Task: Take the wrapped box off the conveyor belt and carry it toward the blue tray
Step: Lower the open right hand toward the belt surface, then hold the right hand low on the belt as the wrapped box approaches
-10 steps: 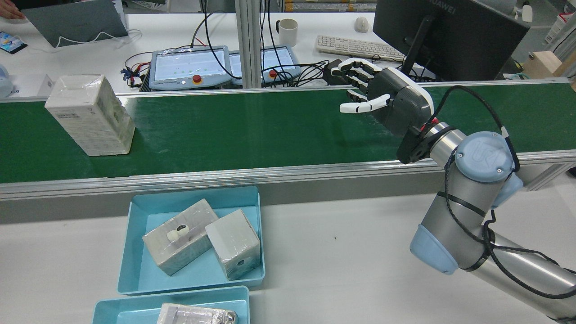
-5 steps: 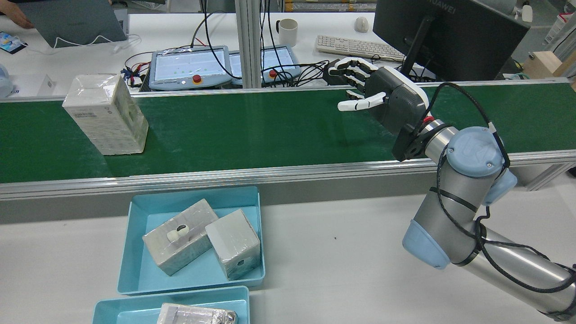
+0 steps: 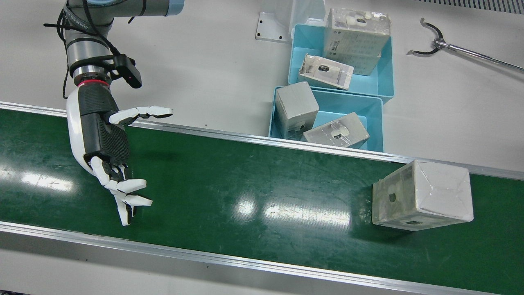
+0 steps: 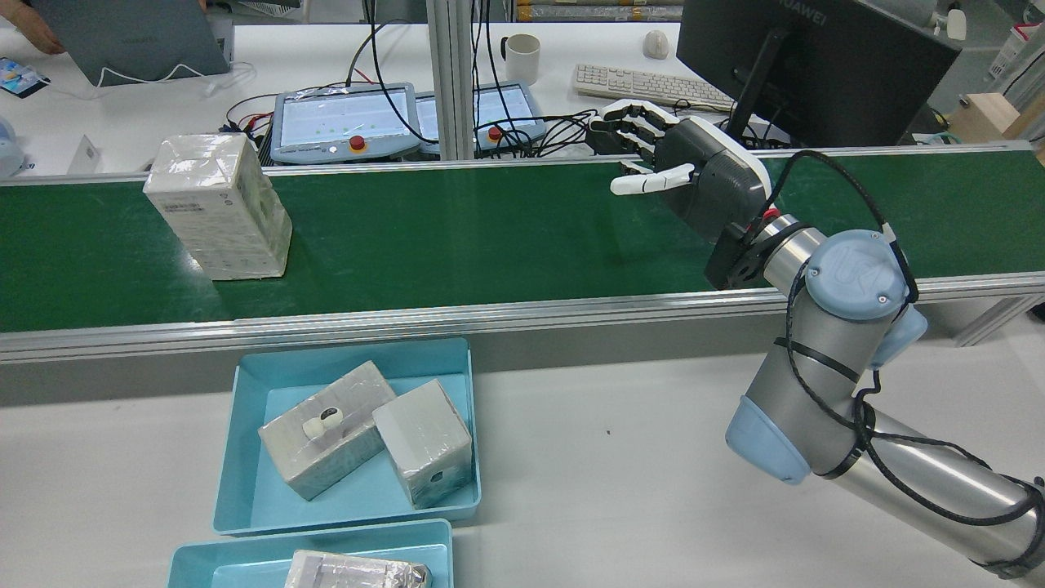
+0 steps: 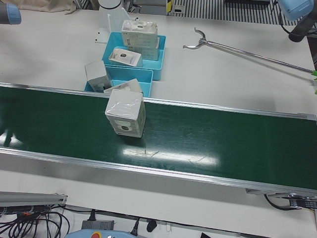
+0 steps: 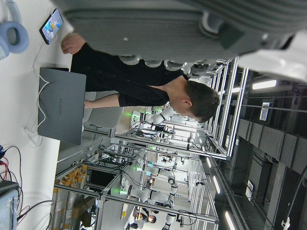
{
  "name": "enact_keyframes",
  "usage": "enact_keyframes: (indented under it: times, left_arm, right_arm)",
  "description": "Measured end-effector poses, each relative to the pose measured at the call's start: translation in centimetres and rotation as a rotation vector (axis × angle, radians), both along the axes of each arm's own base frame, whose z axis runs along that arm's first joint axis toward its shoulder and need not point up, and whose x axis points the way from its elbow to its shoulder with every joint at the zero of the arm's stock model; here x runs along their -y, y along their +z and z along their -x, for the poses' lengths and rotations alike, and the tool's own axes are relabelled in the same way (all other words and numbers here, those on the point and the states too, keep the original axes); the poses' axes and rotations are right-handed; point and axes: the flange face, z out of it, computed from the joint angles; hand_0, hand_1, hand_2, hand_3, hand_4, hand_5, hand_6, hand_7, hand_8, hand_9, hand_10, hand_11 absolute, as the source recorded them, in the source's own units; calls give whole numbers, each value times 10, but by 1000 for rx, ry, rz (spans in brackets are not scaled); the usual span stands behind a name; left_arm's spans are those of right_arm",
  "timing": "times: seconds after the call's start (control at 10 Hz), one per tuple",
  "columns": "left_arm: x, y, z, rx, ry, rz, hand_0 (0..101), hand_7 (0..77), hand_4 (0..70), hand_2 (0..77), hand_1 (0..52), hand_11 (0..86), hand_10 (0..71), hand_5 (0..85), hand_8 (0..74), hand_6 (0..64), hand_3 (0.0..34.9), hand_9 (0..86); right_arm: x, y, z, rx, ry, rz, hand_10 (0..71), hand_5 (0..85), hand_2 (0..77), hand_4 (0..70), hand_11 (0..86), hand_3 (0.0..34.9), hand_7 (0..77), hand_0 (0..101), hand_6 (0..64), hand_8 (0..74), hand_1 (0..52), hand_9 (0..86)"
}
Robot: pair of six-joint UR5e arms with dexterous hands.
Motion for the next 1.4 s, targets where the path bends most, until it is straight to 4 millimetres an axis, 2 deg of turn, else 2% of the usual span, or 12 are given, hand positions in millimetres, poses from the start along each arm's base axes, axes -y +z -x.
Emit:
enact_keyframes:
  times: [0.3, 0.5, 1.2, 1.4]
  left_arm:
    - [0, 0, 0, 0, 0, 0, 0, 0, 0, 5, 0, 0, 5, 11, 0, 5, 0, 0]
    - [0, 0, 0, 0, 0, 0, 0, 0, 0, 5, 0, 0, 5, 11, 0, 5, 0, 0]
    - [0, 0, 0, 0, 0, 0, 0, 0, 0, 11, 0, 0, 0, 11, 0, 5, 0, 0]
    - [0, 0, 0, 0, 0, 0, 0, 0, 0, 11, 0, 0, 5, 11, 0, 5, 0, 0]
  right_arm:
    - [0, 0, 1, 3, -1, -4, 0, 382, 142, 125, 16, 218, 256, 471, 33, 0, 120, 49]
    - [0, -2, 1, 6, -2, -7, 0, 387, 147, 131, 16, 234, 256, 473, 33, 0, 136, 54]
    - [-1, -1, 1, 9, -2, -6, 0, 387, 175, 131, 16, 233, 256, 482, 33, 0, 136, 54]
    - [-1, 1, 1, 7, -2, -4, 0, 387, 169, 131, 16, 233, 256, 481, 33, 0, 153, 60]
